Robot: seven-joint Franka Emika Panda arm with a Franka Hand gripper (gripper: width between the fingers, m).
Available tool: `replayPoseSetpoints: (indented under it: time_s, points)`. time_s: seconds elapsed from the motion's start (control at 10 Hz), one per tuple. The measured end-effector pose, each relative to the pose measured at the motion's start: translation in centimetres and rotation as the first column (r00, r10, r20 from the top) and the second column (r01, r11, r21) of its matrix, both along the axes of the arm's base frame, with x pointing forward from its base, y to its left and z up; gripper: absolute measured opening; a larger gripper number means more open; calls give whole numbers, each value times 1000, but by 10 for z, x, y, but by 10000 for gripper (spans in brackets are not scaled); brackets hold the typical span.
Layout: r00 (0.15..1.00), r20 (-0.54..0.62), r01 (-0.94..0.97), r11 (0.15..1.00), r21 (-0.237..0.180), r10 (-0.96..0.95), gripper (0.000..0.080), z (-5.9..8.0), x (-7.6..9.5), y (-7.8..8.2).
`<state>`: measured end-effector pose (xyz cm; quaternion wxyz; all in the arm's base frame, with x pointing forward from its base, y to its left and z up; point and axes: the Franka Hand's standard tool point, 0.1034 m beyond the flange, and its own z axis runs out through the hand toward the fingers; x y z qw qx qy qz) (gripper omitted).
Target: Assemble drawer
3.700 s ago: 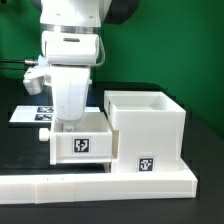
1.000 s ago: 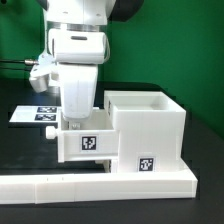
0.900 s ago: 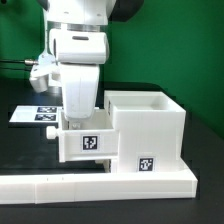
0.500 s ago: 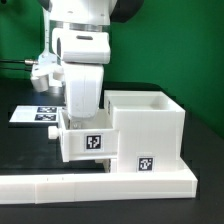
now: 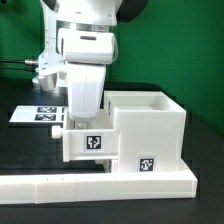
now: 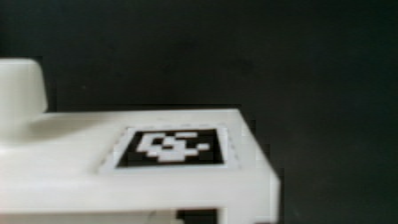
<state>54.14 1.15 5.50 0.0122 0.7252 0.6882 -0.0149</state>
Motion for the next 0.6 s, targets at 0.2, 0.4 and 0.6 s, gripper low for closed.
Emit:
replayPoseSetpoints:
  time_s: [0.2,0.4,0.6]
  points:
    - [1000,0,1,1000,0,-1,42,0,0,0]
    - [999,-7,-51,999,-1,51,42,0,0,-3]
    - [998,-31,-57,998,-7,57,42,2,0,-2]
